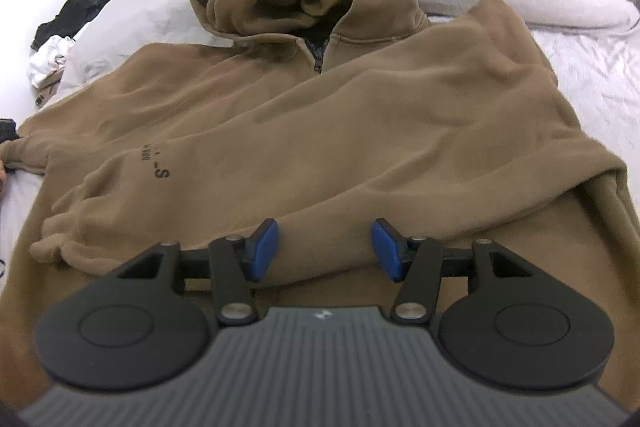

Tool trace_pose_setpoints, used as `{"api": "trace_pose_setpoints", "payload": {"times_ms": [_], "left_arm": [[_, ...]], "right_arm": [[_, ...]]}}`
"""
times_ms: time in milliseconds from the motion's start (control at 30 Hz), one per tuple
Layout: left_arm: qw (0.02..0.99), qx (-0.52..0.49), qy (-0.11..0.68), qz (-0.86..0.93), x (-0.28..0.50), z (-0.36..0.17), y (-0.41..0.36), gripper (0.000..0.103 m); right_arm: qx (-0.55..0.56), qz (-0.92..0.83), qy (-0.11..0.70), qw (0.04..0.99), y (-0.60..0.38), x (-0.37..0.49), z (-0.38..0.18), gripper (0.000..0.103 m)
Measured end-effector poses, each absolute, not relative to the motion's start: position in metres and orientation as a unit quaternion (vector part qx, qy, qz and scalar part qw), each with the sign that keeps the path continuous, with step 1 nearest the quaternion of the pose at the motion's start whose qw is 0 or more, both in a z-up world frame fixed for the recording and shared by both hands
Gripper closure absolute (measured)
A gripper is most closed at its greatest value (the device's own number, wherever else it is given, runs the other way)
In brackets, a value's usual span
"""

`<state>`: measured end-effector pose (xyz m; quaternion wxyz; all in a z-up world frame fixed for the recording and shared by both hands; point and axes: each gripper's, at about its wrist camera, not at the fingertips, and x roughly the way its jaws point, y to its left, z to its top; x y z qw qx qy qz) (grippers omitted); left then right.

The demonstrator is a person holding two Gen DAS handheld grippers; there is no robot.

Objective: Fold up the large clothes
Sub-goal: 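Grasp the other sleeve with the left gripper and lift it, then carry the sleeve across the hoodie body with the left gripper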

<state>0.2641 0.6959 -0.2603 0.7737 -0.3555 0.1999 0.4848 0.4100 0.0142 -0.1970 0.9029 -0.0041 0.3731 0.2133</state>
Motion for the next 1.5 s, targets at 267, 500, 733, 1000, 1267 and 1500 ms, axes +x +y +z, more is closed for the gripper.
{"api": "trace_pose_setpoints", "payload": {"times_ms": [267, 500, 733, 1000, 1267, 1500], "left_arm": [[0.819, -0.206, 0.163, 0.51, 0.286, -0.149, 0.631, 0.088], [0.855, -0.096, 0.126, 0.493, 0.305, -0.049, 0.53, 0.089], [0.895, -0.024, 0.123, 0.429, 0.333, 0.015, 0.415, 0.09], [0.919, 0.041, 0.137, 0.367, 0.371, 0.039, 0.271, 0.09], [0.936, 0.053, 0.158, 0.31, 0.398, 0.002, 0.146, 0.09], [0.949, 0.047, 0.182, 0.254, 0.419, -0.062, 0.056, 0.09]], "right_arm": [[0.029, 0.205, 0.358, 0.911, -0.011, 0.41, -0.186, 0.048], [0.047, 0.201, 0.309, 0.928, -0.042, 0.4, -0.167, 0.047], [0.077, 0.215, 0.286, 0.931, -0.081, 0.39, -0.155, 0.047], [0.115, 0.223, 0.241, 0.937, -0.126, 0.38, -0.134, 0.047], [0.155, 0.231, 0.262, 0.924, -0.182, 0.383, -0.136, 0.046], [0.223, 0.229, 0.252, 0.913, -0.219, 0.388, -0.138, 0.046]]}}
